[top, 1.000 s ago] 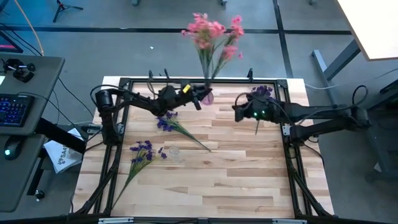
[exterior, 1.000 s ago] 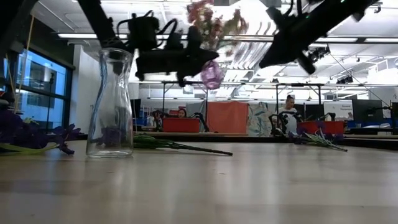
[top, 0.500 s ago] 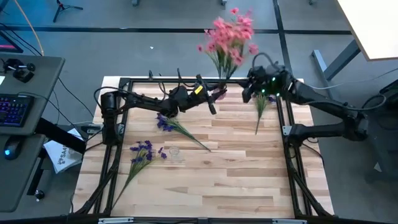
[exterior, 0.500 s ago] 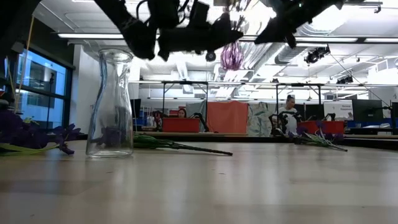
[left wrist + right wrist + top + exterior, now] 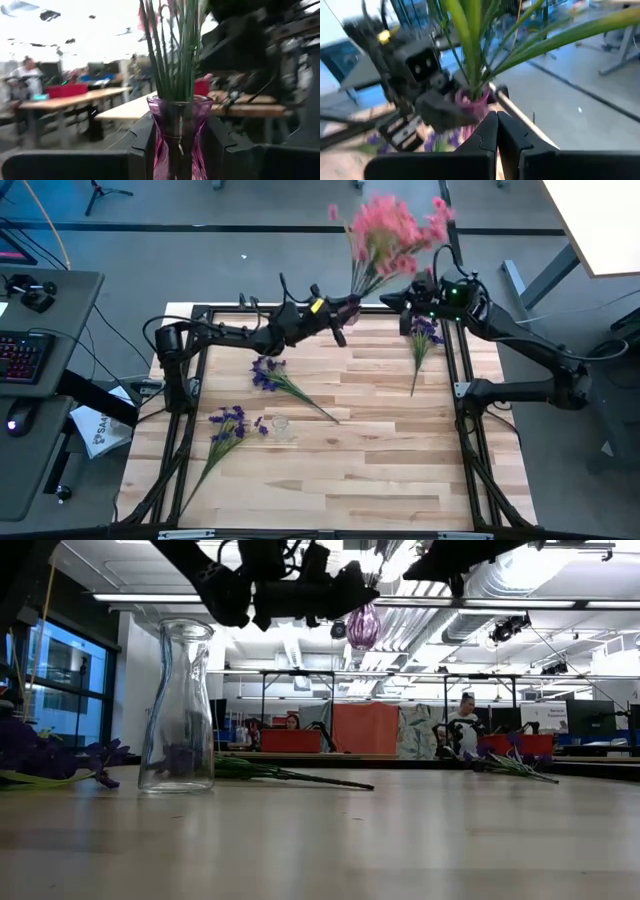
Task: Sort flowers into vase by color
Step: Adjust the pink flowers on the purple vase
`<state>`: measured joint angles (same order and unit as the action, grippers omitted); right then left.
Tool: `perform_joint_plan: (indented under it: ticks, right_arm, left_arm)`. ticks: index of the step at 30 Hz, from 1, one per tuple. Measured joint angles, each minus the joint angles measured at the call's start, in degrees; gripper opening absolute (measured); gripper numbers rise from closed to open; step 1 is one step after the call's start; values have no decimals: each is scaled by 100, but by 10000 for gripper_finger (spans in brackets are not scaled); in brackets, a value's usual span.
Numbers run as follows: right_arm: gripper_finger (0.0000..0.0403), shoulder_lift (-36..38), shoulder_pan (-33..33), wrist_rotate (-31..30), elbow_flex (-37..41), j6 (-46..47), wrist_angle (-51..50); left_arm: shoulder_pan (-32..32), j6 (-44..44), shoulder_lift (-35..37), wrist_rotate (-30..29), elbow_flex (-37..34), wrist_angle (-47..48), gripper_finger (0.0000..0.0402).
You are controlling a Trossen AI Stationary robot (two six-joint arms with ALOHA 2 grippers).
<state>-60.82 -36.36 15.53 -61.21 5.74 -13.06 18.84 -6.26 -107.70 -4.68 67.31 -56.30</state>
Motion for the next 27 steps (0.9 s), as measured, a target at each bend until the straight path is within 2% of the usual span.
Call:
perform_joint_plan:
  ticks: [6,10,14,18,22,27]
  right_arm:
    - [0,-398,-2,-343,0,217,1122]
    - [0,-717,52,-8,-36,698,1881]
    - [0,-798,255,134,-219,732,1796]
    - [0,-824,358,-172,-385,895,1833]
    - [0,-1083,444,-334,-523,1102,1818]
    - [0,-1270,461,-192,-728,1096,1610]
  left_arm:
    - [155,402,0,687,0,-253,83]
    - [218,392,9,699,2,-369,83]
    - [394,628,2,666,1,-146,83]
    - [497,729,1,649,2,-144,83]
    - [446,938,-116,681,0,-77,83]
    - [287,1013,-131,719,2,-106,83]
